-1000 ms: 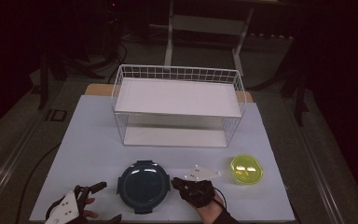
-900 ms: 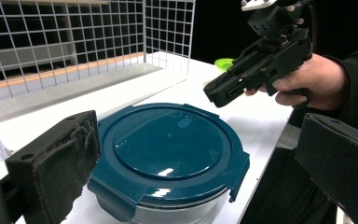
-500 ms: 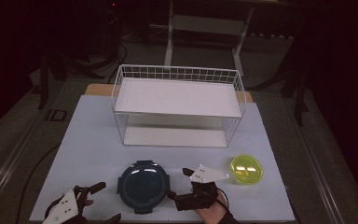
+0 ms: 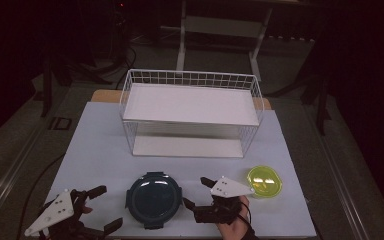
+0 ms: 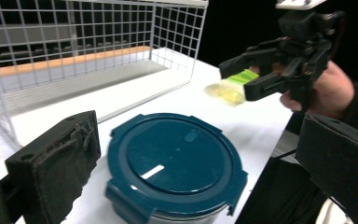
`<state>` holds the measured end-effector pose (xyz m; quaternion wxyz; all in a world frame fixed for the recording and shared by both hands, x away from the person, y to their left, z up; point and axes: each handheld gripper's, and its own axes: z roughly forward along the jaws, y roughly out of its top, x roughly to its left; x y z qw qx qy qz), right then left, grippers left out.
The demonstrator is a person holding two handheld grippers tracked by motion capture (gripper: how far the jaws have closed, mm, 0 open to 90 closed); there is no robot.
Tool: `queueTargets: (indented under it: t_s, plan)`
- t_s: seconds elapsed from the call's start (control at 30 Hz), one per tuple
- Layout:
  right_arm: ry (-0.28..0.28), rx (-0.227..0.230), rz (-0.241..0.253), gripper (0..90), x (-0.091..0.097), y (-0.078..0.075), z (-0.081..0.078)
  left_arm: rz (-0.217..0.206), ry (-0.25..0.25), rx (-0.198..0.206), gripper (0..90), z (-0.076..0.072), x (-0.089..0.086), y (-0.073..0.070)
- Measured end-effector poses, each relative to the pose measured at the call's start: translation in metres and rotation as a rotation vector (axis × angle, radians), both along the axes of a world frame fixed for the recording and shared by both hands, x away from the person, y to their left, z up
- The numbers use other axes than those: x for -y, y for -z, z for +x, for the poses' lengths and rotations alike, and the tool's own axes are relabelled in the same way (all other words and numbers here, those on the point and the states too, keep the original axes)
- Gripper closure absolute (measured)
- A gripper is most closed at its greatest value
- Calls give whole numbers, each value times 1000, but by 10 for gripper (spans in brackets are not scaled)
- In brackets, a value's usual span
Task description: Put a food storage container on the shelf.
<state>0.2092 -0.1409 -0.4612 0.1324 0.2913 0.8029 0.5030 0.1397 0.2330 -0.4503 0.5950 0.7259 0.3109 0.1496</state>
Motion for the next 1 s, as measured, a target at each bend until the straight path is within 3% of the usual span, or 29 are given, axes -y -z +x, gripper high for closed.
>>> queueTargets:
  t_s: [0.13, 0.23, 0.27, 0.3, 0.33, 0.4, 0.47, 0.5, 0.53, 0.6, 0.77, 0.83, 0.87, 0.9, 0.97, 1.0]
  plan:
    - [20, -4, 21, 185, 2, -6, 1, -6, 7, -4, 0, 7, -4, -6]
    - [13, -65, 36, 131, 2, -8, 4, -6, 9, -37, 0, 15, -6, -7]
    - [13, -65, 36, 131, 2, -8, 4, -6, 9, -37, 0, 15, -6, -7]
    - [19, -83, 43, 130, 2, -8, 6, -3, 13, -87, 0, 22, -7, -6]
    - [47, -114, 62, 128, 2, -8, 9, -4, 17, -107, 0, 25, -7, -4]
    - [82, -123, 60, 122, 0, -8, 11, -7, 23, -164, 0, 31, -6, 0]
    - [64, -142, 63, 110, -1, -7, 12, -17, 25, -188, 0, 34, -6, 2]
    - [60, -150, 61, 110, -1, -6, 12, -42, 21, -243, 0, 41, -6, 8]
    - [54, -196, 68, 112, -4, -3, 14, -42, 16, -262, 0, 43, -5, 10]
    - [55, -232, 84, 121, -5, 1, 17, -21, 9, -334, 0, 49, -4, 16]
    - [62, -335, 120, 141, -6, 10, 26, -43, -4, -497, 0, 61, 3, 33]
    - [63, -373, 117, 152, -7, 15, 30, -71, -5, -546, 0, 66, 4, 38]
    - [63, -373, 117, 152, -7, 15, 30, -71, -5, -546, 0, 66, 4, 38]
    - [65, -403, 124, 169, -7, 18, 32, -86, -19, -598, 0, 71, 5, 43]
    - [63, -467, 131, 195, -9, 25, 36, -108, -16, -639, 9, 74, 4, 46]
    - [53, -488, 136, 202, -10, 27, 38, -114, -25, -656, 58, 75, 3, 48]
